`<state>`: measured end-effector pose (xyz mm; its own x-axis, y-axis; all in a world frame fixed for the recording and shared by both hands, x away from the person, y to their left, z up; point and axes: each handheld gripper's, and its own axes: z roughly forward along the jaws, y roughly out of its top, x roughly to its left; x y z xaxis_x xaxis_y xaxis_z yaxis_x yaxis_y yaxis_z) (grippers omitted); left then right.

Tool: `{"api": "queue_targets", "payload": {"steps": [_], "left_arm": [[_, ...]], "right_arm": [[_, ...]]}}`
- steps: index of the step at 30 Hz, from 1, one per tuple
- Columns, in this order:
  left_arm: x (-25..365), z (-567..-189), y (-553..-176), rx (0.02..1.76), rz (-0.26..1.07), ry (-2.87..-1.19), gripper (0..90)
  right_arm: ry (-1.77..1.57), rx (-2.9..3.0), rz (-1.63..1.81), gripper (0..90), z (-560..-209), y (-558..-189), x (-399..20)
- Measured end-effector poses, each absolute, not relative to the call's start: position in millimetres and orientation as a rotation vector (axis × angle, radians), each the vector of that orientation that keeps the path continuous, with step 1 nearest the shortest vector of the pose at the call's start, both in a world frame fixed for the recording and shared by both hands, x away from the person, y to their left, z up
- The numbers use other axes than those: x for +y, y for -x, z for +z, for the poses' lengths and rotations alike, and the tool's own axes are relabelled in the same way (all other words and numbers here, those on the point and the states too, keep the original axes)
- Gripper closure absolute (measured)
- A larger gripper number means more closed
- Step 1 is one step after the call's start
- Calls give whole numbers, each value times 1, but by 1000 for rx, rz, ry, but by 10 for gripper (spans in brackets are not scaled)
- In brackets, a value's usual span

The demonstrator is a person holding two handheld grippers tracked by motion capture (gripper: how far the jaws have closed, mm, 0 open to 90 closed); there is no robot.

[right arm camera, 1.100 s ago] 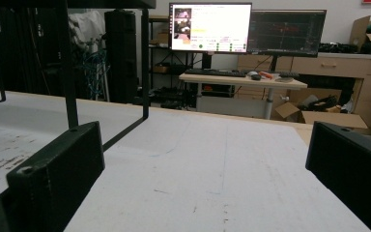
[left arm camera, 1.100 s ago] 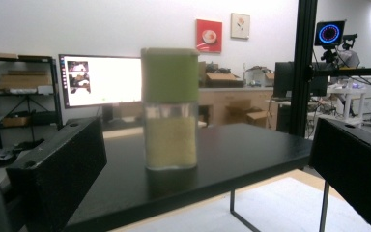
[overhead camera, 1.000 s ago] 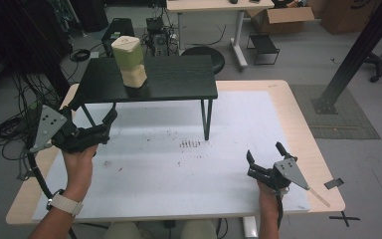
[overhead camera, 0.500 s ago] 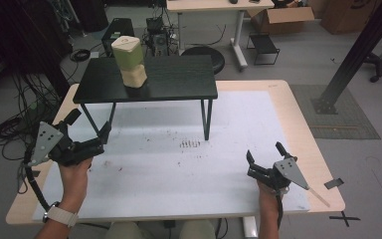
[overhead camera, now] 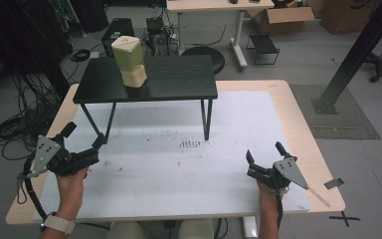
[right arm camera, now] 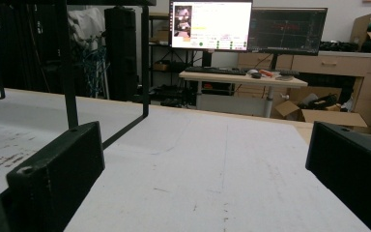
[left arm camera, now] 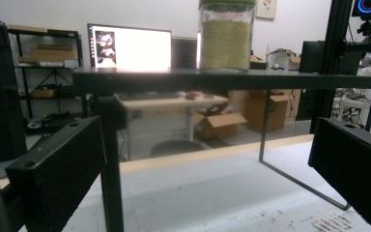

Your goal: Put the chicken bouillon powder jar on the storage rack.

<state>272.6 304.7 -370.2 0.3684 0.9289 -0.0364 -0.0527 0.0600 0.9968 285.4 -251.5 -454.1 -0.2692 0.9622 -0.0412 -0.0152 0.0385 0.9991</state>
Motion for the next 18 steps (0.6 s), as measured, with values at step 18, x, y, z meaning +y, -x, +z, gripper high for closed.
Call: {"api": "queue_targets", "payload": {"steps": [18], "left_arm": [[321, -410, -268, 938, 932, -1298, 2]], "right_arm": [[-1027, 1422, 1375, 0, -454, -285, -251]]}}
